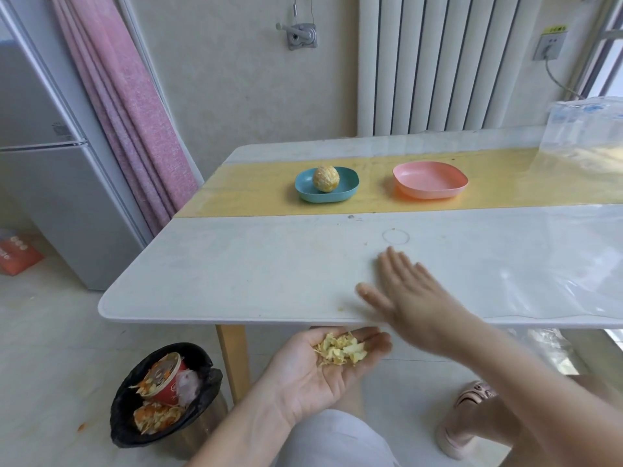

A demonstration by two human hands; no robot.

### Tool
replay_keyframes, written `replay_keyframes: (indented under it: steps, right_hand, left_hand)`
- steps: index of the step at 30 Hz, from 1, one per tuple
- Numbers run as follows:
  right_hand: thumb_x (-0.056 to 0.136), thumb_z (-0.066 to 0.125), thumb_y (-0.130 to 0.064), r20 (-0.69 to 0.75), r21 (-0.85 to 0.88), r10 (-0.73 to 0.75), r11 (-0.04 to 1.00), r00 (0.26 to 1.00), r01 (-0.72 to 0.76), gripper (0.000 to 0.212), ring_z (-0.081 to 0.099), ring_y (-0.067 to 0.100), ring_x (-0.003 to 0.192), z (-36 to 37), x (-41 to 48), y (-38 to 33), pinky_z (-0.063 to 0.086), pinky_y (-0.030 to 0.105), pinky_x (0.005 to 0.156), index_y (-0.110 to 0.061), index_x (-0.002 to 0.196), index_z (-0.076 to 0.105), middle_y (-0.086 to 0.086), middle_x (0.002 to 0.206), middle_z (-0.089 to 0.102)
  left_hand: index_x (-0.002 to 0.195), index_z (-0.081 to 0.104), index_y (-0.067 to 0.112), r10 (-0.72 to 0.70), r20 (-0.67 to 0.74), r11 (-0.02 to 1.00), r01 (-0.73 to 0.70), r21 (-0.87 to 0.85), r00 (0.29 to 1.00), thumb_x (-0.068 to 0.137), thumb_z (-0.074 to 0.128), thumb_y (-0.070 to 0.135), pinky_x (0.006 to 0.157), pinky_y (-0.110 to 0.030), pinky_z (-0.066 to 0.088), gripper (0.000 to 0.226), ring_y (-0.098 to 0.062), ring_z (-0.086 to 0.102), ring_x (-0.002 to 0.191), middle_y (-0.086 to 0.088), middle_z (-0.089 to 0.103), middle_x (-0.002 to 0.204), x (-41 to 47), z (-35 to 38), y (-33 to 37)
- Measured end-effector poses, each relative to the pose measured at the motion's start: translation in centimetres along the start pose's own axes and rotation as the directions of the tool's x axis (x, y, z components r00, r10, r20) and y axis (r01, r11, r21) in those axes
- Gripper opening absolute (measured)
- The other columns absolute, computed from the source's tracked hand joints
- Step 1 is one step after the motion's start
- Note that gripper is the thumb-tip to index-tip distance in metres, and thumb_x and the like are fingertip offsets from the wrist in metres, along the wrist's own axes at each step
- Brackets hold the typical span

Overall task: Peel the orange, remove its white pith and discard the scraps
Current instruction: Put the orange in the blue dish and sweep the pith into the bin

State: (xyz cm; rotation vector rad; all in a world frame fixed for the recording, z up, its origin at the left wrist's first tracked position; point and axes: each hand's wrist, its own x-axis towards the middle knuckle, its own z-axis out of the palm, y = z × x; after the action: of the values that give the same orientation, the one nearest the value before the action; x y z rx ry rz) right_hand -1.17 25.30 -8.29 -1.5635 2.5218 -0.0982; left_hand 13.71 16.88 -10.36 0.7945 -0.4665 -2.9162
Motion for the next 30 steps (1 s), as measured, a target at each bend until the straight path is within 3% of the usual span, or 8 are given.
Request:
replay_keyframes:
  steps: [3, 6, 8, 11, 16, 20, 24, 30]
  right_hand:
    - [0.093, 0.01, -0.062, -0.012, 0.414, -0.157, 0.898, 0.987, 0.148, 0.075, 0.0, 0.005, 0.145, -0.2, -0.9, -3.8, 0.0, 0.017, 0.113, -0.018, 0.153, 0.008, -0.005, 0.16, 0.003]
    - [0.098, 0.037, -0.044, -0.048, 0.829, -0.188, 0.541, 0.981, 0.144, 0.049, 0.022, -0.015, 0.134, -2.0, -1.8, -3.8, 0.019, 0.008, 0.108, -0.032, 0.145, 0.035, -0.025, 0.15, 0.027]
    - [0.099, 0.036, -0.039, -0.187, 0.692, -0.113, 0.69, 0.976, 0.212, 0.049, 0.018, -0.01, 0.138, -2.1, -1.3, -1.4, 0.012, 0.01, 0.112, -0.025, 0.146, 0.036, -0.016, 0.153, 0.025]
    - [0.1, 0.021, -0.044, -0.163, 0.24, 0.122, 0.967, 0.979, -0.08, 0.063, 0.001, 0.015, 0.147, -1.3, -0.5, 2.5, 0.002, 0.025, 0.115, -0.01, 0.152, 0.012, 0.006, 0.16, 0.003]
    - [0.097, 0.019, -0.052, -0.003, 0.216, -0.052, 0.975, 0.999, 0.052, 0.07, -0.006, 0.008, 0.145, -0.4, -2.0, -0.1, -0.005, 0.019, 0.114, -0.014, 0.153, 0.002, 0.001, 0.16, -0.004]
    - [0.091, 0.037, -0.053, -0.026, 0.857, -0.194, 0.502, 0.981, 0.121, 0.055, 0.03, -0.016, 0.13, -1.8, -2.8, -2.7, 0.025, 0.007, 0.107, -0.034, 0.142, 0.041, -0.024, 0.143, 0.04]
    - [0.092, 0.055, -0.043, -0.179, 0.951, -0.037, 0.25, 0.983, 0.183, 0.03, 0.039, -0.007, 0.13, -1.8, -0.4, 0.5, 0.025, 0.028, 0.115, -0.04, 0.122, 0.059, -0.025, 0.137, 0.049]
    - [0.103, 0.024, -0.04, -0.136, 0.466, 0.016, 0.883, 0.991, 0.05, 0.054, 0.015, 0.02, 0.144, -1.8, 3.8, 1.6, 0.01, 0.027, 0.112, -0.008, 0.146, 0.029, 0.01, 0.155, 0.025]
  left_hand:
    - [0.084, 0.066, -0.012, 0.051, -0.015, 0.998, -0.05, 0.042, 0.999, 0.081, 0.046, 0.003, 0.058, -0.049, 0.057, 0.025, -0.038, 0.069, 0.067, -0.028, 0.066, 0.088, 0.0, 0.5, -0.5]
    - [0.073, 0.068, -0.016, 0.034, -0.015, 0.998, -0.033, 0.049, 0.999, 0.084, 0.041, 0.005, 0.06, -0.048, 0.057, 0.035, -0.045, 0.068, 0.067, -0.032, 0.067, 0.087, 0.2, 0.7, -0.7]
    - [0.085, 0.065, -0.022, -0.006, 0.011, 0.998, 0.005, 0.056, 1.0, 0.086, 0.041, 0.006, 0.066, -0.047, 0.057, 0.037, -0.048, 0.068, 0.077, -0.035, 0.065, 0.096, 0.4, 0.9, -0.7]
    - [0.104, 0.058, -0.026, -0.055, 0.042, 0.998, 0.054, 0.023, 0.998, 0.091, 0.039, 0.007, 0.073, -0.052, 0.054, 0.04, -0.05, 0.066, 0.087, -0.039, 0.06, 0.11, 0.7, 0.4, -0.6]
    - [0.095, 0.065, -0.018, 0.005, 0.053, 1.0, -0.007, 0.025, 0.999, 0.083, 0.045, 0.005, 0.065, -0.05, 0.058, 0.032, -0.043, 0.069, 0.077, -0.032, 0.066, 0.097, 0.7, 1.2, -1.0]
    - [0.085, 0.069, -0.015, 0.001, 0.036, 0.998, -0.003, 0.064, 0.999, 0.079, 0.049, 0.005, 0.066, -0.046, 0.057, 0.029, -0.039, 0.07, 0.073, -0.028, 0.069, 0.092, 0.6, 1.5, -1.3]
    - [0.108, 0.055, -0.026, -0.059, 0.031, 0.998, 0.059, -0.018, 0.998, 0.086, 0.043, 0.005, 0.067, -0.052, 0.058, 0.04, -0.05, 0.066, 0.087, -0.038, 0.059, 0.113, 0.5, 0.7, -0.7]
    - [0.108, 0.054, -0.027, -0.078, 0.042, 0.994, 0.081, -0.078, 0.996, 0.085, 0.041, 0.007, 0.069, -0.053, 0.054, 0.043, -0.051, 0.066, 0.084, -0.04, 0.058, 0.114, 0.2, 0.5, -0.5]
